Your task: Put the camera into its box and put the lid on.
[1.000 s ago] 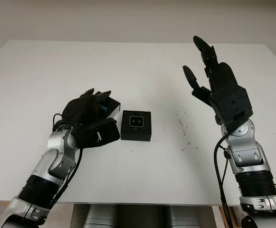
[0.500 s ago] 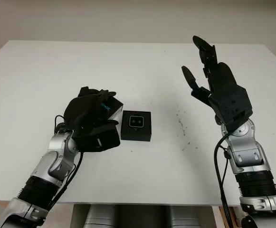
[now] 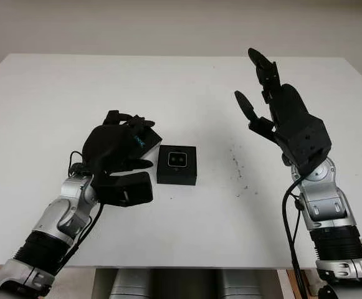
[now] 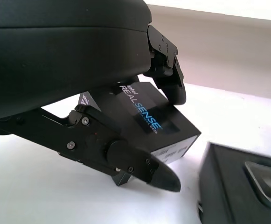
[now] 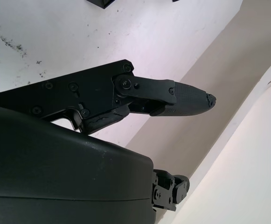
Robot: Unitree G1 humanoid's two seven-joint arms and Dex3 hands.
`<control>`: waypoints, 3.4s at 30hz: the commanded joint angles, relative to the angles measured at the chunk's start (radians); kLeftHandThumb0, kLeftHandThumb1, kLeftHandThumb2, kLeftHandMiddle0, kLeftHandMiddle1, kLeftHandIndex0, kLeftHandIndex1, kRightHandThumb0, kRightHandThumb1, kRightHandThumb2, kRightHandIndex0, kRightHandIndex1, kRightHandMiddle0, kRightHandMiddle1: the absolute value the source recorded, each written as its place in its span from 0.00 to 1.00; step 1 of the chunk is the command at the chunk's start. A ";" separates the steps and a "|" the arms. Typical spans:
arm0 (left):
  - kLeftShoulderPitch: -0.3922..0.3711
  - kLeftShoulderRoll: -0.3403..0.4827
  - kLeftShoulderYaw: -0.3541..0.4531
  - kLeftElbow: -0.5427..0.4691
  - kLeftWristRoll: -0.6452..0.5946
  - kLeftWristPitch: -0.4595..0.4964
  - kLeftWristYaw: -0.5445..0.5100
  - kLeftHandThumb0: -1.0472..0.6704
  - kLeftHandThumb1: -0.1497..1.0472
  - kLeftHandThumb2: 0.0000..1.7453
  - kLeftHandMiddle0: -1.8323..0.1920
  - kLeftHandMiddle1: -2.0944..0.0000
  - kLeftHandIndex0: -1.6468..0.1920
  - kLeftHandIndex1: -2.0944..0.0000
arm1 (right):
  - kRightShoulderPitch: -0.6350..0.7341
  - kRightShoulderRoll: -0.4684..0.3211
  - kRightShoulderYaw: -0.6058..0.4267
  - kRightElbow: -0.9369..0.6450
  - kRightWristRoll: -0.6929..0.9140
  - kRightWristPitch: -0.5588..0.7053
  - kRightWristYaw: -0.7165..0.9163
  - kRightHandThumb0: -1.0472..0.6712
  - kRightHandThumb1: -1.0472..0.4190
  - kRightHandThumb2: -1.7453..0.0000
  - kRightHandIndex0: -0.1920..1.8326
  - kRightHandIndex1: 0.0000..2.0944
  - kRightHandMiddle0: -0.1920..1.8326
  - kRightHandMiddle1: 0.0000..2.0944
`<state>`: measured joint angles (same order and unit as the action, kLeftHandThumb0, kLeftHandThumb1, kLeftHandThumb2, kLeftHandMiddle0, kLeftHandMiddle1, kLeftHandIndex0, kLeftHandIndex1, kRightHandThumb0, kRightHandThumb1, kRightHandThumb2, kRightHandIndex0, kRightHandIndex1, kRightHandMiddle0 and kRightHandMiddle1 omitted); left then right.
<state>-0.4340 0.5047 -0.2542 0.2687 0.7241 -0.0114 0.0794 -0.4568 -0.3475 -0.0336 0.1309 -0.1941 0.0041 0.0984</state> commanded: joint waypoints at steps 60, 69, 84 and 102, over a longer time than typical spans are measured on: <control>-0.010 0.072 0.021 -0.525 0.159 0.500 -0.646 0.02 1.00 0.05 0.99 0.98 0.99 0.98 | 0.002 -0.004 0.007 0.020 0.013 -0.033 0.013 0.20 0.00 0.70 0.07 0.03 0.08 0.05; -0.020 0.061 -0.008 -0.445 0.226 0.492 -0.602 0.05 0.97 0.03 0.99 0.97 0.98 0.97 | 0.007 -0.005 0.008 0.016 0.006 -0.028 0.009 0.20 0.00 0.70 0.08 0.03 0.09 0.05; -0.042 0.030 -0.016 -0.315 0.243 0.448 -0.494 0.14 0.90 0.03 0.97 0.97 0.94 0.97 | 0.009 -0.010 0.010 0.016 0.003 -0.031 0.009 0.20 0.00 0.70 0.08 0.03 0.09 0.05; -0.051 0.038 -0.016 -0.272 0.147 0.439 -0.539 0.22 0.85 0.03 0.93 0.96 0.88 0.96 | 0.018 -0.016 -0.001 -0.006 0.022 -0.013 0.022 0.19 0.00 0.70 0.07 0.03 0.09 0.04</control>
<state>-0.4580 0.5370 -0.2669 -0.0101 0.8701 0.4337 -0.4681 -0.4413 -0.3561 -0.0269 0.1447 -0.1751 -0.0133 0.1181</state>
